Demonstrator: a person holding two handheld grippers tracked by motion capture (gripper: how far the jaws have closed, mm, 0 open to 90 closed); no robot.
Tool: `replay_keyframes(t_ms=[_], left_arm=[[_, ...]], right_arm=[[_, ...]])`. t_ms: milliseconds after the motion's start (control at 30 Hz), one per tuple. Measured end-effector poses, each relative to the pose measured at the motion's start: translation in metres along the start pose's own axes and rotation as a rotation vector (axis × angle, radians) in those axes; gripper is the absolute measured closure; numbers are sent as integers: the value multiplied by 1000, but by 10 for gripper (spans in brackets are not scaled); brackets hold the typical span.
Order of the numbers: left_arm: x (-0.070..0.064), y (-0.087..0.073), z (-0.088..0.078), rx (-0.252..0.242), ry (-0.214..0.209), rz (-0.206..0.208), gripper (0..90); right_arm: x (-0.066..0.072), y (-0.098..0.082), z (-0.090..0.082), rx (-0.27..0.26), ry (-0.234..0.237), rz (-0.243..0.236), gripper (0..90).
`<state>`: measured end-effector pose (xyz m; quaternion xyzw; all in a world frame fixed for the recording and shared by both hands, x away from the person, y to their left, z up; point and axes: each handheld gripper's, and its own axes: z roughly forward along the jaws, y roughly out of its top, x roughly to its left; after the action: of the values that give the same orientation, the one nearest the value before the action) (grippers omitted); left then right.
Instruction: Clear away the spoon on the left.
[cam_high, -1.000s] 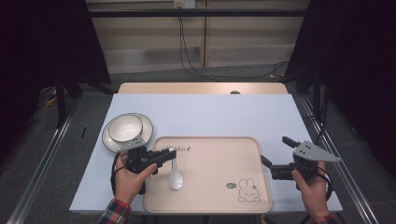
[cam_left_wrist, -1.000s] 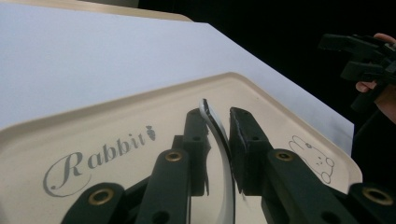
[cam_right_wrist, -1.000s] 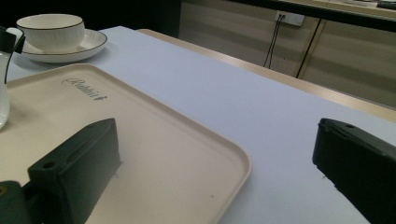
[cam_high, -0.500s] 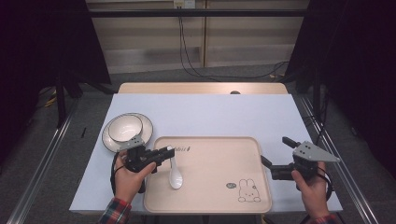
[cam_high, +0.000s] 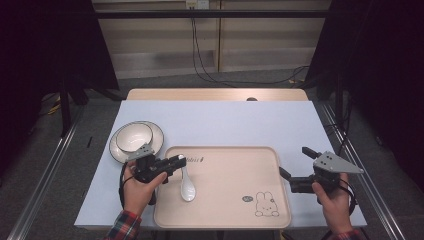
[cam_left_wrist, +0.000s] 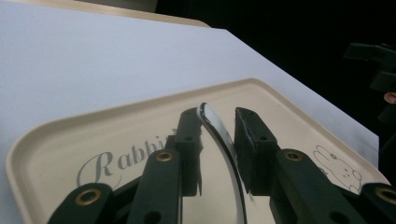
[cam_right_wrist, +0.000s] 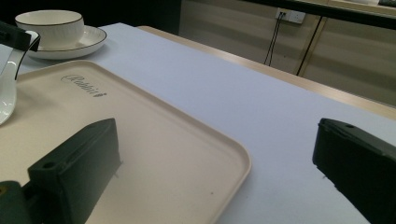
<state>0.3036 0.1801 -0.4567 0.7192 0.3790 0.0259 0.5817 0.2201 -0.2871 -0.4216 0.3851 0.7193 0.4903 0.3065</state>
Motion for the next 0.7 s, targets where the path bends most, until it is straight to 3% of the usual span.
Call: replay_keyframes(t_ms=[700], left_arm=[[10,-2,6,-12,40,6,676]], right_arm=[[-1,0,0,2,0,-1,3]])
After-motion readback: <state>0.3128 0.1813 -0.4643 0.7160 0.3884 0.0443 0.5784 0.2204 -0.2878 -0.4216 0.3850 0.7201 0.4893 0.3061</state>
